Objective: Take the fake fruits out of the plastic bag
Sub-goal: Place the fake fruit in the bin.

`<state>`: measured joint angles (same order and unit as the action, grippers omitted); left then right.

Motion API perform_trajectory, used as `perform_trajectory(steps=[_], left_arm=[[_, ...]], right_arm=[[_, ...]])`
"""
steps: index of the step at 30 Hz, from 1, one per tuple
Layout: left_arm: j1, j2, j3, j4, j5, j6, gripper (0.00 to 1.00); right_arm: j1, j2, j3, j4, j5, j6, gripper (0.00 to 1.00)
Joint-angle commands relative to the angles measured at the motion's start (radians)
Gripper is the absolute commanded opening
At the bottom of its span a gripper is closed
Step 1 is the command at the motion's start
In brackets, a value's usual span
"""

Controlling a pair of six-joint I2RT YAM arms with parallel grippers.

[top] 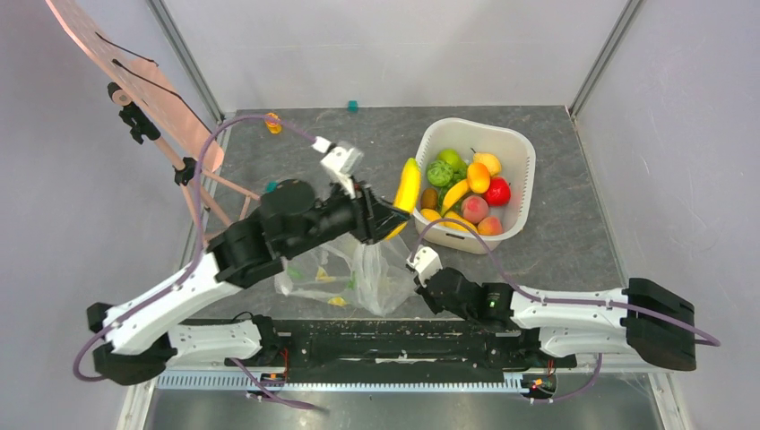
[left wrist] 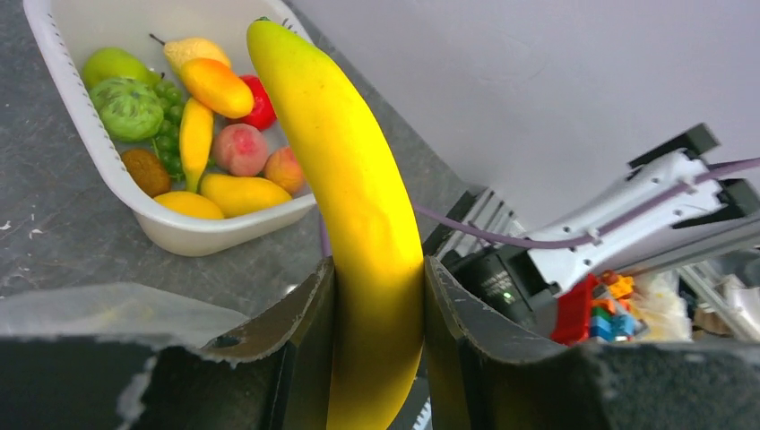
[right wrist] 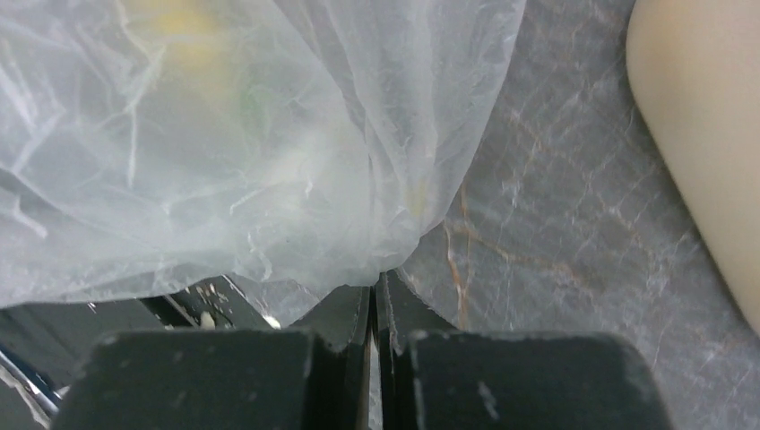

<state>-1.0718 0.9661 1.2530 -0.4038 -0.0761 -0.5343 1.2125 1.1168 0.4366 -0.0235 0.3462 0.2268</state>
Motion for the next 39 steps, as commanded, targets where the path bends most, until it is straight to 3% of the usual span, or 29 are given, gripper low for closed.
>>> perform_trajectory(steps=[1, 13, 24, 33, 39], left_arm=[[0.019, 0.155, 0.116, 0.006, -0.026, 0.128, 0.04], [0.156, 0.634, 0.357, 0.114, 0.161, 0.163, 0.04], [0.163, 1.032, 0.659, 0.000, 0.120, 0.247, 0.07], [0.200, 1.237, 0.793, -0.029, 0.161, 0.235, 0.11], [0.199, 1.270, 0.778, -0.031, 0.123, 0.241, 0.33]], right_arm=[[0.038, -0.070, -0.083, 0.008, 0.067, 0.075, 0.00], [0.122, -0.165, -0.196, 0.036, 0.120, 0.180, 0.00], [0.145, -0.240, -0.231, 0.025, 0.155, 0.217, 0.00], [0.169, -0.243, -0.236, -0.051, 0.160, 0.231, 0.00], [0.177, -0.266, -0.240, -0.048, 0.179, 0.243, 0.00]])
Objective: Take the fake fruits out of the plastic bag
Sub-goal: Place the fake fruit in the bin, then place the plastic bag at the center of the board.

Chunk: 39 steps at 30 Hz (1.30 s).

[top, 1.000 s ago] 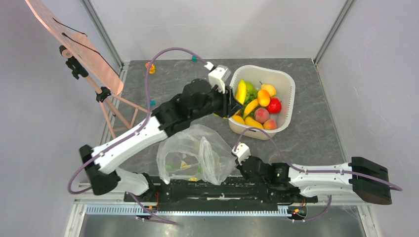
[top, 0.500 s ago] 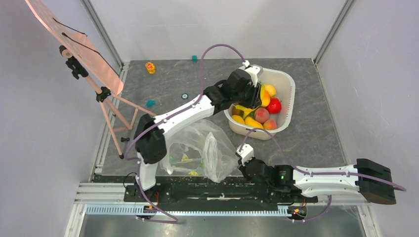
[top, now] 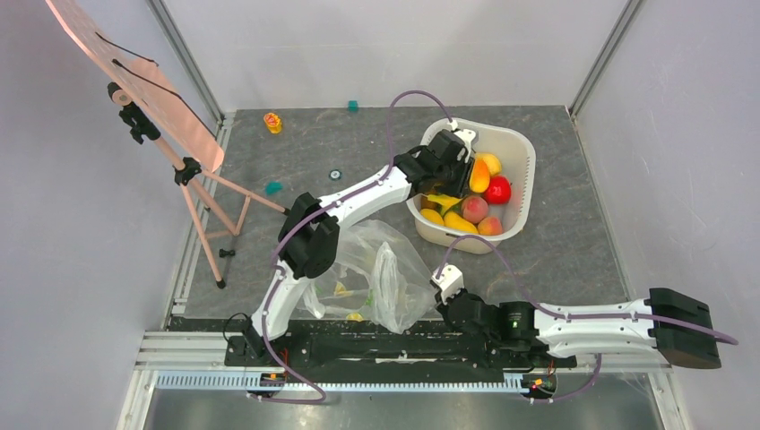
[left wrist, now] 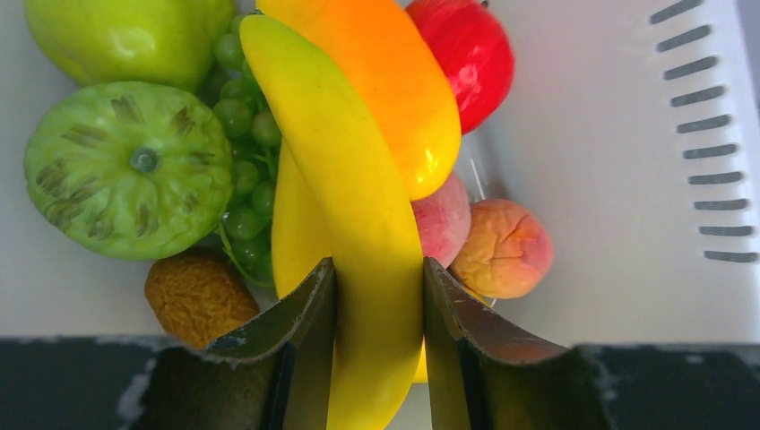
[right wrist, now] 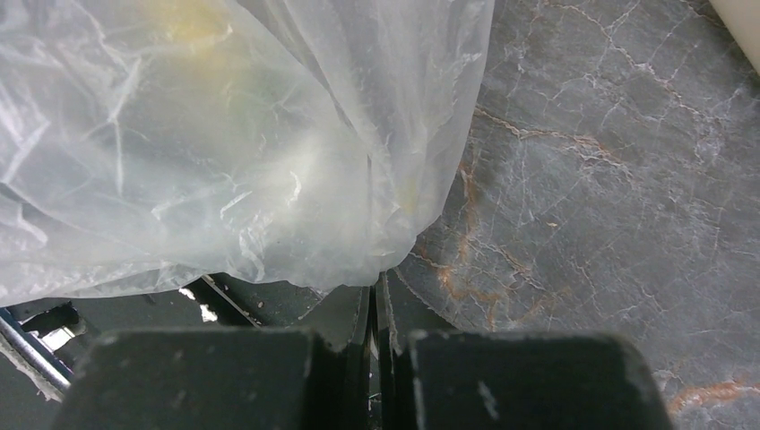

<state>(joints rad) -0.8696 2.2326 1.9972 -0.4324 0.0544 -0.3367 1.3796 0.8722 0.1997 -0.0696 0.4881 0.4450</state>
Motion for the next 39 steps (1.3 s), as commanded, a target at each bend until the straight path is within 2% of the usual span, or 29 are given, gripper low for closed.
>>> perform_trajectory(steps=[1, 3, 5, 10, 19, 21, 26, 29, 34, 39], left_arm=[[-0.002, 0.004, 0.034, -0.006, -0.016, 0.045, 0.35], [0.000, 0.003, 0.031, -0.014, -0.025, 0.047, 0.40], [0.004, 0.000, 0.028, -0.023, -0.018, 0.055, 0.52], [0.005, -0.033, 0.012, -0.036, -0.040, 0.071, 0.71], [0.015, -0.172, 0.035, -0.073, -0.019, 0.072, 0.84], [0.015, -0.225, 0.079, -0.093, 0.002, 0.068, 0.91], [0.015, -0.334, 0.237, -0.189, 0.031, 0.035, 0.99], [0.015, -0.426, 0.267, -0.214, 0.065, 0.019, 1.00], [0.015, -0.633, 0.168, -0.186, 0.110, -0.001, 1.00], [0.015, -0.846, -0.002, -0.105, 0.130, -0.040, 1.00]], right_arm=[[0.010, -0.025, -0.003, 0.000, 0.038, 0.024, 0.00], [0.011, -0.033, -0.003, 0.002, 0.041, 0.026, 0.00], [0.011, -0.037, 0.001, 0.001, 0.042, 0.024, 0.00], [0.010, -0.044, 0.002, -0.008, 0.044, 0.026, 0.00], [0.010, -0.067, 0.014, -0.029, 0.062, 0.023, 0.00], [0.011, -0.071, 0.019, -0.040, 0.073, 0.020, 0.00], [0.010, -0.077, 0.051, -0.094, 0.116, -0.005, 0.00], [0.010, -0.073, 0.097, -0.111, 0.134, -0.064, 0.00], [0.017, -0.057, 0.275, -0.177, 0.140, -0.175, 0.00], [0.024, -0.152, 0.427, -0.168, 0.110, -0.251, 0.00]])
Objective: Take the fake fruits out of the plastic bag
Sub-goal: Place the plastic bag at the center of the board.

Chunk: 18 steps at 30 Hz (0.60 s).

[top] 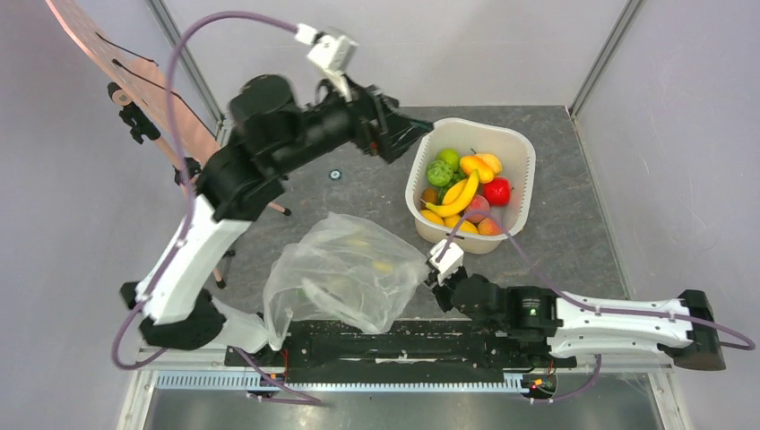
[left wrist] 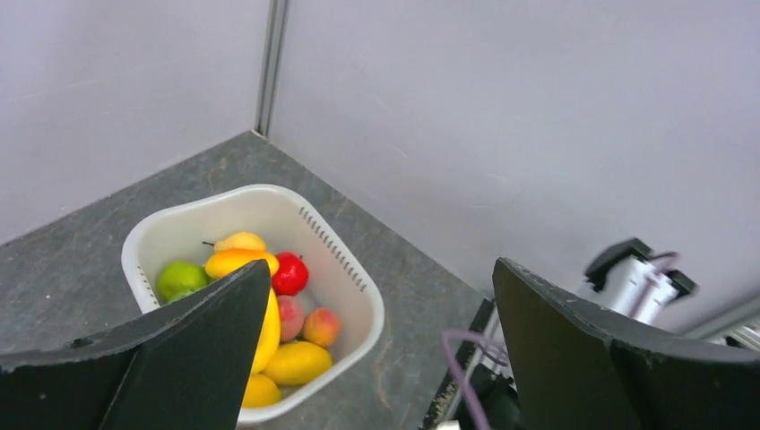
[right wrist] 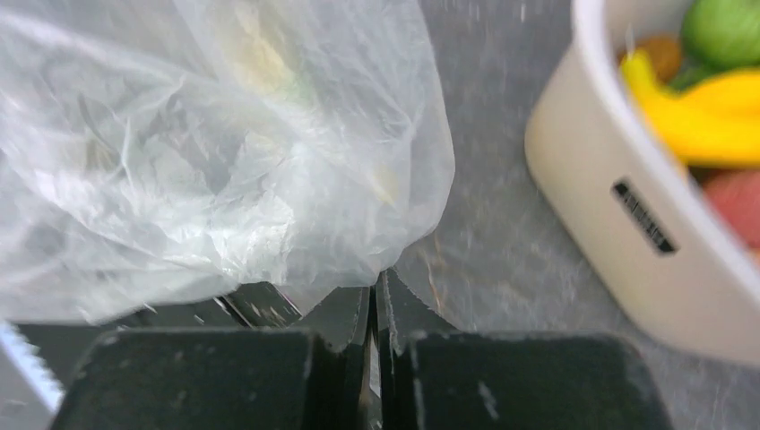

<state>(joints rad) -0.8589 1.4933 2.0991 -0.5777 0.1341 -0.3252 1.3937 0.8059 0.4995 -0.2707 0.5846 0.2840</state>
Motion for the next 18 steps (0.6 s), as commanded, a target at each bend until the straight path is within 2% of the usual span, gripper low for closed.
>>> perform_trajectory(steps=[1, 5, 9, 14, 18], left_arm=[[0.005, -0.142, -0.124, 0.047, 0.060, -0.060, 1.00], [0.005, -0.242, -0.161, 0.024, 0.064, -0.074, 1.00], [0.004, -0.327, -0.235, 0.025, 0.043, -0.075, 1.00], [0.004, -0.407, -0.347, 0.033, 0.011, -0.081, 1.00], [0.004, -0.440, -0.399, 0.019, -0.002, -0.083, 1.00]], right_arm=[[0.010, -0.106, 0.143, 0.045, 0.008, -0.100, 0.00], [0.009, -0.184, 0.162, 0.077, 0.007, -0.130, 0.00], [0.010, -0.184, 0.143, 0.080, 0.030, -0.135, 0.00], [0.010, -0.033, 0.146, 0.083, 0.082, -0.138, 0.01], [0.002, 0.133, 0.234, 0.075, 0.179, -0.166, 0.03]])
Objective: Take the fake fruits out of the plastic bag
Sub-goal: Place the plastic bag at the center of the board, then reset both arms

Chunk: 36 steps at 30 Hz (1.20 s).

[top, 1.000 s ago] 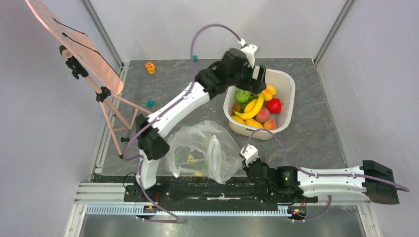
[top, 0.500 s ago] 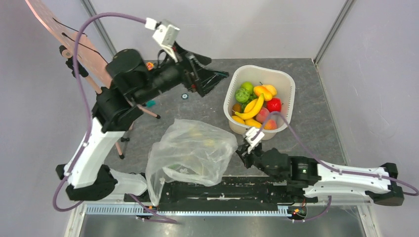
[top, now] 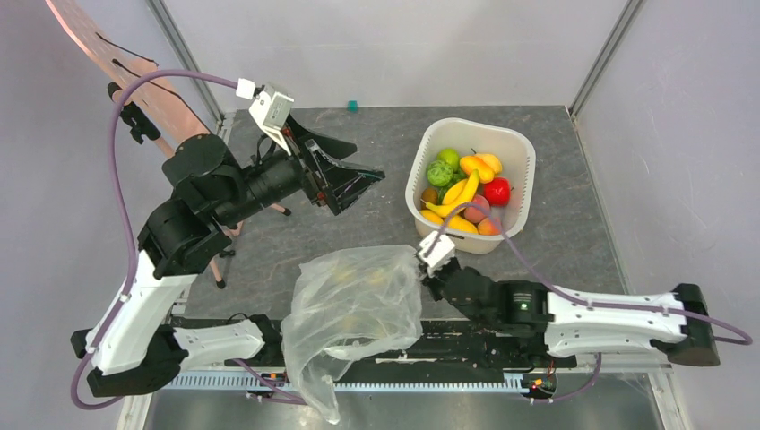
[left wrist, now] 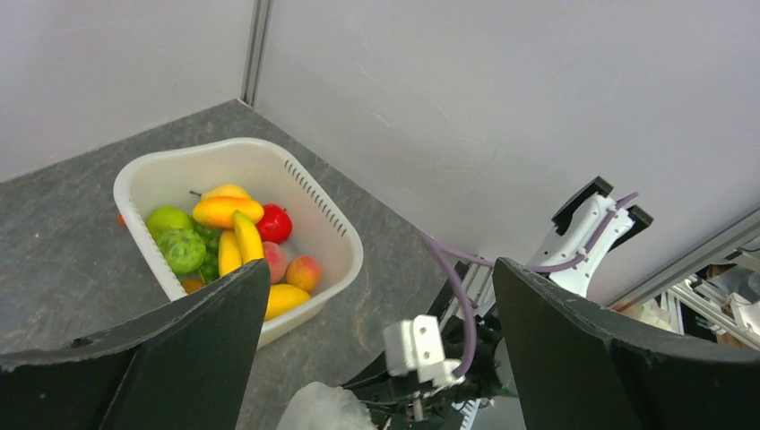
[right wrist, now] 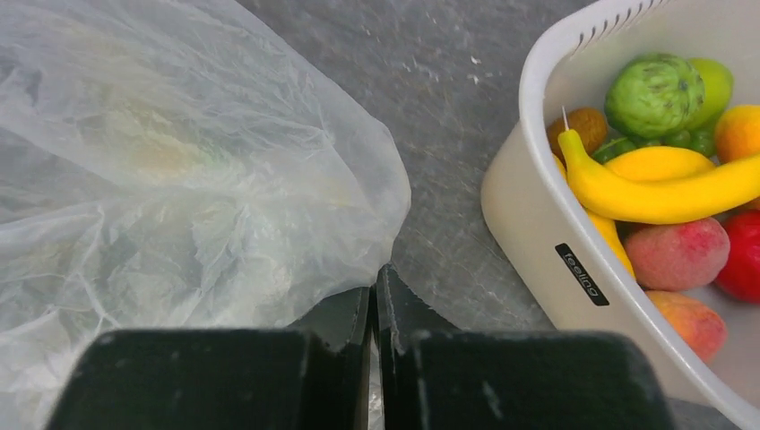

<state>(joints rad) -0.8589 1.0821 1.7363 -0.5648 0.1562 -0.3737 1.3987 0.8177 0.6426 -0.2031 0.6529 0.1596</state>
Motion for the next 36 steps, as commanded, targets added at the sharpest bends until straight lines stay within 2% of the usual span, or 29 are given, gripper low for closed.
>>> perform_trajectory(steps=[1, 4, 8, 12, 13, 15, 17, 20, 23, 28, 32, 36], left_arm=[[0.004, -0.038, -0.047, 0.003, -0.027, -0.036, 1.00], [0.005, -0.062, -0.068, -0.005, -0.032, -0.040, 1.00], [0.004, -0.106, -0.092, -0.013, -0.059, -0.042, 1.00], [0.004, -0.138, -0.105, -0.028, -0.080, -0.039, 1.00], [0.004, -0.146, -0.108, -0.031, -0.083, -0.039, 1.00], [0.005, -0.167, -0.125, -0.032, -0.096, -0.043, 1.00], [0.005, -0.192, -0.151, -0.029, -0.116, -0.048, 1.00], [0.004, -0.223, -0.192, -0.038, -0.140, -0.050, 1.00], [0.005, -0.260, -0.255, -0.037, -0.153, -0.058, 1.00], [0.004, -0.294, -0.377, -0.032, -0.182, -0.087, 1.00], [0.004, -0.322, -0.497, -0.005, -0.195, -0.134, 1.00], [0.004, -0.385, -0.690, 0.099, -0.175, -0.202, 1.00]], right_arm=[[-0.015, 0.148, 0.115, 0.011, 0.121, -0.059, 0.03], [-0.107, 0.230, 0.214, 0.020, 0.085, -0.101, 0.03], [-0.260, 0.282, 0.302, 0.080, -0.041, -0.131, 0.03], [-0.361, 0.362, 0.415, 0.136, -0.145, -0.151, 0.08], [-0.376, 0.398, 0.445, 0.135, -0.152, -0.151, 0.11], [-0.403, 0.464, 0.510, 0.129, -0.204, -0.150, 0.25], [-0.427, 0.535, 0.557, 0.124, -0.277, -0.151, 0.45], [-0.433, 0.570, 0.597, 0.089, -0.324, -0.152, 0.68], [-0.435, 0.502, 0.529, 0.121, -0.309, -0.151, 0.76], [-0.439, 0.312, 0.372, 0.118, -0.209, -0.125, 0.84], [-0.441, 0.158, 0.254, 0.065, -0.144, -0.089, 0.98], [-0.445, 0.017, 0.163, -0.025, -0.101, -0.041, 0.98]])
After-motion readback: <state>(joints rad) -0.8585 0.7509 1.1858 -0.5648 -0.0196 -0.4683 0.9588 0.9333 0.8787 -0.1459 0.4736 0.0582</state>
